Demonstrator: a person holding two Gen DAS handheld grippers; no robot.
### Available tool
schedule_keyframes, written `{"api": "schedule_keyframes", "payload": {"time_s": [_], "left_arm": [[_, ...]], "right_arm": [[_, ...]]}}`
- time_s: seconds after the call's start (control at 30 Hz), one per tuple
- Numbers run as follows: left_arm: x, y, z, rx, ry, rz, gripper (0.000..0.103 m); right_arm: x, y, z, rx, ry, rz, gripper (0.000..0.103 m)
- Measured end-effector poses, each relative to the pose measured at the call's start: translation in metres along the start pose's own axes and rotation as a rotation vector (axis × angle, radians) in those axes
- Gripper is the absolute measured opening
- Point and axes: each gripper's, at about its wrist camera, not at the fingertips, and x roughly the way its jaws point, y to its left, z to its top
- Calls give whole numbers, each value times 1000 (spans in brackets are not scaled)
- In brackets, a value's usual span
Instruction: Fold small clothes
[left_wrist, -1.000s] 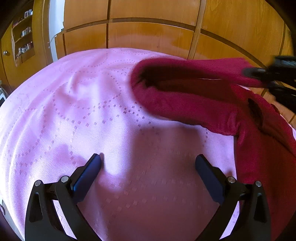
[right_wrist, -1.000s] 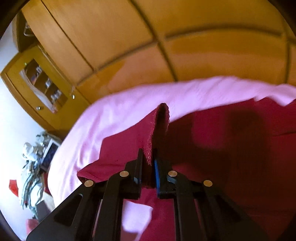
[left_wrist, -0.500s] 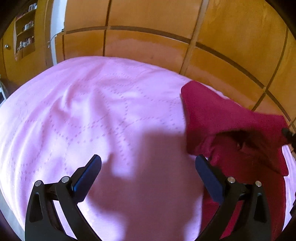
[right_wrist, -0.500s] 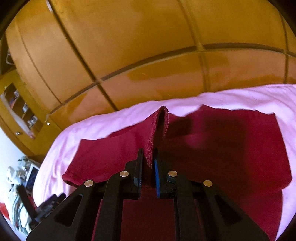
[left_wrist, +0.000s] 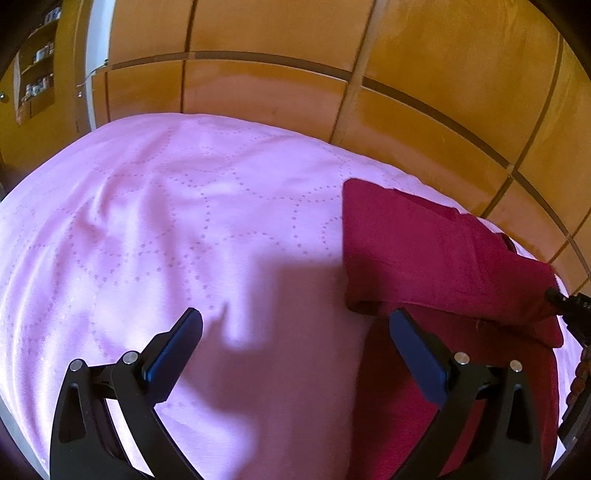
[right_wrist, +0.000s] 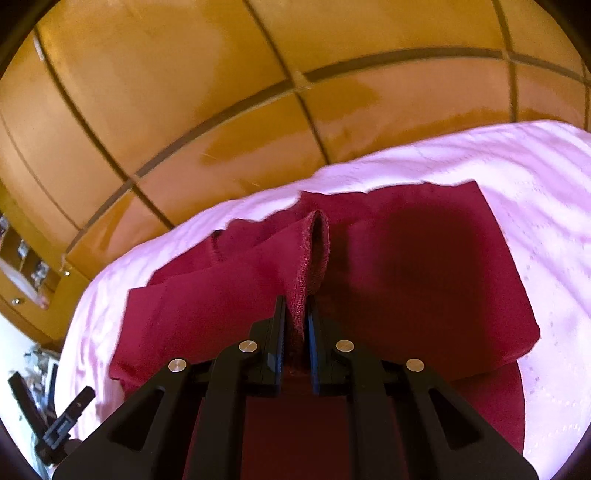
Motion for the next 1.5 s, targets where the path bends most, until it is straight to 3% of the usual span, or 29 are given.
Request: {"api": "schedule_keyframes", "payload": {"time_s": [0.13, 0.37, 0.47, 0.6, 0.63, 0.67, 0.7, 0.77, 0.9, 1.03, 1.1, 1.23, 1.3, 1.4, 1.5], "left_arm": [[2, -17, 3, 19, -4, -20, 101], [16, -65, 27, 120, -35, -44, 101], [42, -90, 27, 208, 5, -1, 101], [78, -101, 9, 288, 111, 60, 101], [74, -98, 10, 274, 102, 50, 101], [70, -94, 12, 255, 104, 34, 101], [67, -91, 15, 243, 118, 22, 101], [60, -85, 19, 230, 122, 18, 101], [39, -79, 34, 182, 30, -2, 101], [43, -98, 44, 194, 12, -22, 101], [50, -116, 48, 246, -13, -17, 101], [77, -140, 51, 365, -39, 80, 101], [99, -136, 47, 411, -24, 173, 101], [108, -116, 51, 308, 26, 84, 101], [116, -113, 55, 271, 56, 46, 101]], "right_arm": [[13, -9, -10, 19, 43, -10, 10], [-5, -12, -11, 61, 1, 47, 10], [-9, -6, -10, -3, -12, -29, 10], [16, -20, -22, 20, 74, -126, 12], [17, -21, -24, 28, 69, -121, 14], [15, -22, -26, 34, 55, -114, 23], [11, -22, -26, 29, 44, -119, 39], [-6, -17, -25, 6, -33, -156, 51], [-31, 3, -15, -82, -167, -124, 51], [-13, 31, -11, -225, -128, -111, 46], [2, 42, -12, -297, -108, -114, 42], [28, 44, -11, -321, -65, -142, 42], [46, 37, -11, -325, -22, -181, 42], [56, 21, -13, -272, -23, -135, 42], [57, 20, -15, -274, -38, -133, 42]]}}
